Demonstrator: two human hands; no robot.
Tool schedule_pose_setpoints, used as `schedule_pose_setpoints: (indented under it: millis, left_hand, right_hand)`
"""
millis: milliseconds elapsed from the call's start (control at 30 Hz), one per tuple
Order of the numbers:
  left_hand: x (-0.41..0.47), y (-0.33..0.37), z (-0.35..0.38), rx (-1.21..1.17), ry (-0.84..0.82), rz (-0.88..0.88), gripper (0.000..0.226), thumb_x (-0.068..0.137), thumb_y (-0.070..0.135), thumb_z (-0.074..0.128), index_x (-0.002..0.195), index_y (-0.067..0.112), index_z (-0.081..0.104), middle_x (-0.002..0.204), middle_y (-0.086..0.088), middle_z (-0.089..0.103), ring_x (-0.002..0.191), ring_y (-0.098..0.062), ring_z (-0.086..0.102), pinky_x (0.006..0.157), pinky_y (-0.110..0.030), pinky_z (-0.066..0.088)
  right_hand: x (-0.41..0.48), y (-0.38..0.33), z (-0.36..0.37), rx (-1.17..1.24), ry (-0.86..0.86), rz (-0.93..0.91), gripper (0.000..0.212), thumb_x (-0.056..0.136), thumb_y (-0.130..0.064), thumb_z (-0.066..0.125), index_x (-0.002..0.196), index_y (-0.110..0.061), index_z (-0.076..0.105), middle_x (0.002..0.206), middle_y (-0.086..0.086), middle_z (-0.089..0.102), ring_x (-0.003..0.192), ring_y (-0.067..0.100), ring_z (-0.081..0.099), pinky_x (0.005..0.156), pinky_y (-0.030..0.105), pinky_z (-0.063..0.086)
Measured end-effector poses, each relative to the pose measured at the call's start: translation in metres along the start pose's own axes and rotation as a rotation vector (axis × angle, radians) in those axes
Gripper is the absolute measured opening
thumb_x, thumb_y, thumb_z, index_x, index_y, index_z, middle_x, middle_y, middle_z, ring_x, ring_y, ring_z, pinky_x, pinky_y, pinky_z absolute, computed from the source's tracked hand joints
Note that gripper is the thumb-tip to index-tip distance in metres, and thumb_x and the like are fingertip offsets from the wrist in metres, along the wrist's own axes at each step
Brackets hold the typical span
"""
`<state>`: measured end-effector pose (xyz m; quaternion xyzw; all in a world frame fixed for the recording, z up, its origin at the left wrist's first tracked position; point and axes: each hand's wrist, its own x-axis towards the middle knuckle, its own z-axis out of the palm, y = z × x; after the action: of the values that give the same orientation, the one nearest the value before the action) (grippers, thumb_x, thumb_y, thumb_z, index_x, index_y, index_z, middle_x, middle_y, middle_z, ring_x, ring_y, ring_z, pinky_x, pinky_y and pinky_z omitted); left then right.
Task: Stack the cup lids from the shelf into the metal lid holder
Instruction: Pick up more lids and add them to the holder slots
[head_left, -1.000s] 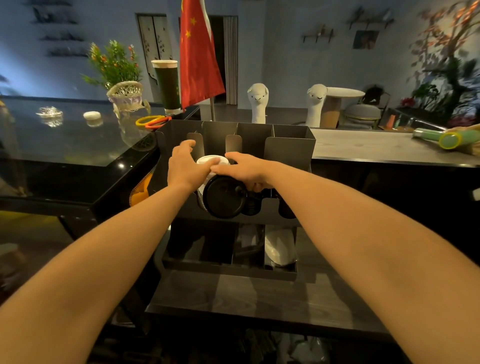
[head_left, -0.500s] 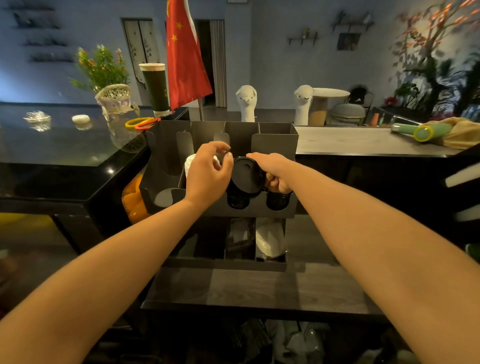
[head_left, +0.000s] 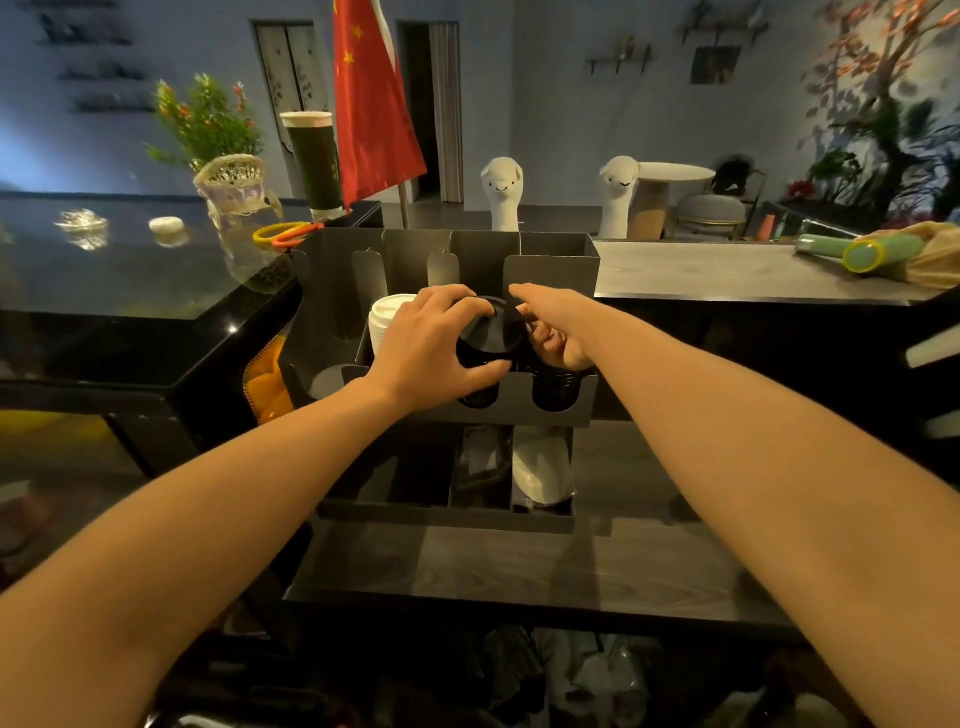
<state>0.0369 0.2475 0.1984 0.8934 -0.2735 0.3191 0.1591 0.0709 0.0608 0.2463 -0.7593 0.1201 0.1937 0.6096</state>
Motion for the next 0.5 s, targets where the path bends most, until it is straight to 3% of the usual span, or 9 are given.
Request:
schedule_pose_setpoints:
  millis: [100,233,367,500]
  left_hand:
    - [0.007,-0.012,0.002,-0.09,-0.027,-0.104,0.06,0.08,0.05,0.075,0.128,0.017,0.058,0.127,-0.003,0.061,0.113,-0.019,0.057,0.093,-0.034,0.051]
    - [0.025,-0.028,0.005,-0.113,-0.112,-0.286,0.059,0.083,0.054,0.072,0.13,0.022,0.054,0.123,0.0,0.062,0.104,-0.017,0.059,0.082,-0.029,0.05]
    - [0.046,-0.04,0.01,-0.088,-0.232,-0.383,0.061,0.086,0.059,0.066,0.133,0.024,0.051,0.122,-0.001,0.063,0.107,-0.021,0.061,0.091,-0.042,0.054]
    - [0.063,-0.041,0.019,0.043,-0.342,-0.36,0.059,0.089,0.062,0.059,0.137,0.028,0.048,0.124,0.003,0.062,0.113,-0.021,0.06,0.101,-0.048,0.045]
  right_hand:
    - [0.005,-0.004,0.004,-0.107,0.033,-0.097,0.03,0.096,-0.045,0.058,0.094,-0.016,0.064,0.061,-0.003,0.047,0.041,0.005,0.036,0.042,0.012,0.03]
    - [0.019,-0.011,0.005,-0.337,0.157,-0.281,0.028,0.097,-0.04,0.057,0.097,-0.013,0.065,0.072,0.002,0.053,0.05,0.009,0.04,0.044,0.018,0.033]
    - [0.031,-0.016,-0.001,-0.415,0.181,-0.437,0.022,0.098,-0.031,0.059,0.099,-0.012,0.07,0.079,0.004,0.061,0.059,0.011,0.049,0.052,0.023,0.039]
    - [0.048,-0.018,-0.002,-0.503,0.209,-0.524,0.022,0.098,-0.028,0.059,0.098,-0.011,0.073,0.086,0.007,0.066,0.067,0.014,0.055,0.064,0.028,0.048]
